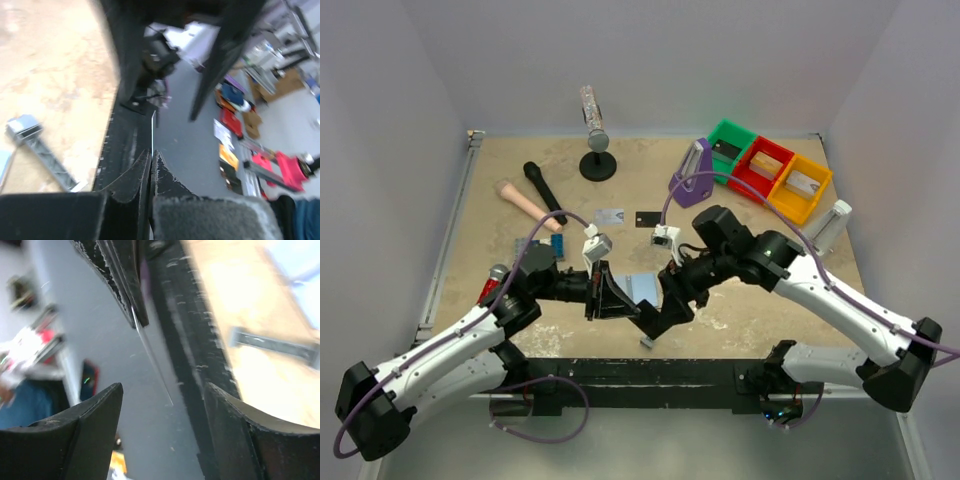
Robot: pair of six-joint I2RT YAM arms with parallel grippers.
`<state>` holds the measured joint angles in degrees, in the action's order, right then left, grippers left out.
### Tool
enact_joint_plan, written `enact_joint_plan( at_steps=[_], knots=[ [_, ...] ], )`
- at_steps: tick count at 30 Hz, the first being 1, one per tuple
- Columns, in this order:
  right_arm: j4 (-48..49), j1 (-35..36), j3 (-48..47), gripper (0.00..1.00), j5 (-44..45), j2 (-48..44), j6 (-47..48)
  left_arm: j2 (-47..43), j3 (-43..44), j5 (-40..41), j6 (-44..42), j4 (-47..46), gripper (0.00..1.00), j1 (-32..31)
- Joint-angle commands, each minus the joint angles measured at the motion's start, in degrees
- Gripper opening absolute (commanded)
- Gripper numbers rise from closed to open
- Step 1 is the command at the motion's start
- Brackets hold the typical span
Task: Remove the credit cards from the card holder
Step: Place the credit card at the center of the board.
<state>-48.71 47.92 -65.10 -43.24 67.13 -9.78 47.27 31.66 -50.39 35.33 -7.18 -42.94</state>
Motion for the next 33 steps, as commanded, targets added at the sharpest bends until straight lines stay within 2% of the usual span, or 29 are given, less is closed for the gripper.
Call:
enact_joint_plan(
  at_steps=[1, 5, 9, 13, 19, 26, 33],
  knots=[
    [-6.65, -0.28, -7.49, 0.71, 26.23, -9.37, -6.03, -1.04, -5.64, 18.43, 5.26, -7.32, 0.00, 0.13],
    [-4.83, -0.28, -5.05, 0.71, 37.95, -19.47, -7.97, 3.43, -7.92, 37.43, 12.72, -11.61, 0.00, 0.75],
    [0.89, -0.28, 2.60, 0.71, 40.86, -26.96, -9.64, 12.82, -6.71, 46.07, 15.37, -17.16, 0.00, 2.50],
    [2.91, -0.28, 6.21, 0.70, 41.14, -28.99, -12.10, 24.68, -4.68, 46.35, 19.85, -25.05, 0.00, 6.89],
    [6.34, -0.28, 8.76, 0.68, 36.13, -28.73, -13.95, 40.17, -1.87, 44.77, 25.57, -40.88, 0.00, 9.71],
    [9.33, -0.20, 12.71, 0.68, 33.49, -29.43, -15.27, 48.17, 4.46, 46.17, 29.53, -43.44, 0.00, 9.72],
    [9.68, -0.28, 13.86, 0.68, 32.96, -29.78, -14.74, 54.33, 9.82, 48.55, 30.94, -39.76, 0.00, 9.63]
  ],
)
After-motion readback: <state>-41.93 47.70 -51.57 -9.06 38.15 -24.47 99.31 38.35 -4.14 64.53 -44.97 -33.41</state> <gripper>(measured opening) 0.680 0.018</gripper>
